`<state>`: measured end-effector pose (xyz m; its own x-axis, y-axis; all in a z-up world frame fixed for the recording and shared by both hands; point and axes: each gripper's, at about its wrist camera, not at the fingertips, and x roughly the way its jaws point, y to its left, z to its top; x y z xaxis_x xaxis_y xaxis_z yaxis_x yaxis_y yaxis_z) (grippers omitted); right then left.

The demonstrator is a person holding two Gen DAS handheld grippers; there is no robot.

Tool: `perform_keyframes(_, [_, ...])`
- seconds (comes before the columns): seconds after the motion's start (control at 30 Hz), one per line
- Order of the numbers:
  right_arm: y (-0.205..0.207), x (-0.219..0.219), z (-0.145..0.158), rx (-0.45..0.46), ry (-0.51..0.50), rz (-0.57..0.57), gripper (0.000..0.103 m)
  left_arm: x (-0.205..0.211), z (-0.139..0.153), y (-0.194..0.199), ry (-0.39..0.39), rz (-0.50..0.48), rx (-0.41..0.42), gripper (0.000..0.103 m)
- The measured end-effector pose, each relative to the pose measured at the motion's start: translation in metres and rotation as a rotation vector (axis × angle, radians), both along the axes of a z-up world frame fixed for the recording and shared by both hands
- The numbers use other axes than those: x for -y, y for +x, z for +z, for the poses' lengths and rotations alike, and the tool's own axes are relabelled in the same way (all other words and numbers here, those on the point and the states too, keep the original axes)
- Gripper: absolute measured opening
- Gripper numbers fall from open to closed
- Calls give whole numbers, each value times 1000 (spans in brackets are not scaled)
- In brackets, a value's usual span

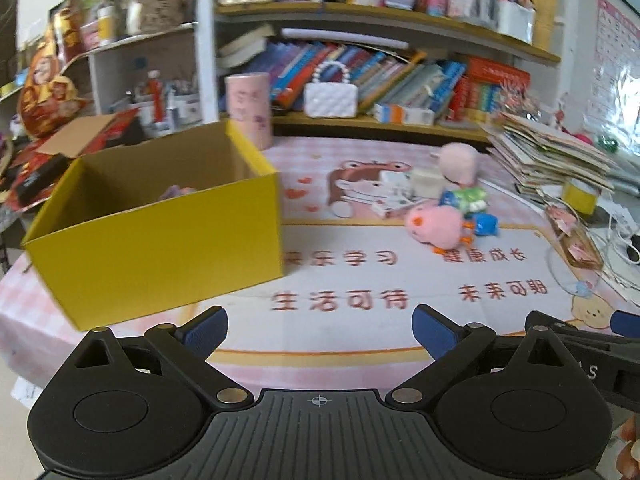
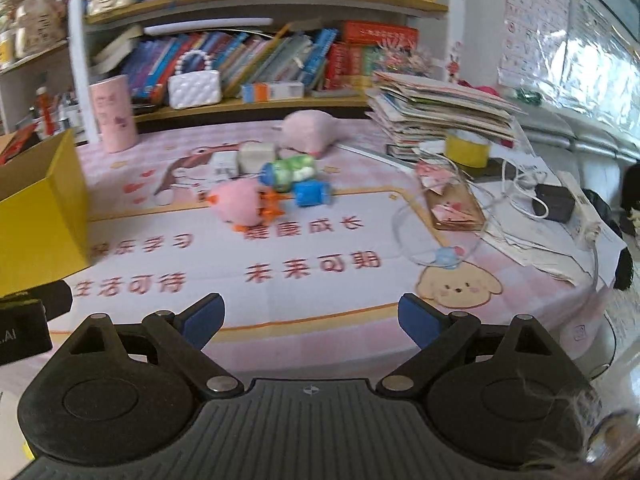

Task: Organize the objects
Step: 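Move the right gripper toward the blue block while the left approaches the pink chick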

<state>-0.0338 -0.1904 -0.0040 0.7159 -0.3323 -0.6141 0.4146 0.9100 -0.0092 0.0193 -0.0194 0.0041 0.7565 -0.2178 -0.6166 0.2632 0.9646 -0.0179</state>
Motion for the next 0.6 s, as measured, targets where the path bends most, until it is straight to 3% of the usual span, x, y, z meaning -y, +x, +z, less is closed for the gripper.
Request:
perform_keyframes(0.2, [25,26,-3,-16,11,18,95,27,-3,20,8,-1,-10,100])
perform_keyframes(0.6, [91,79,-11,-35,46,99,82,69,-12,63,11,56,-47,100])
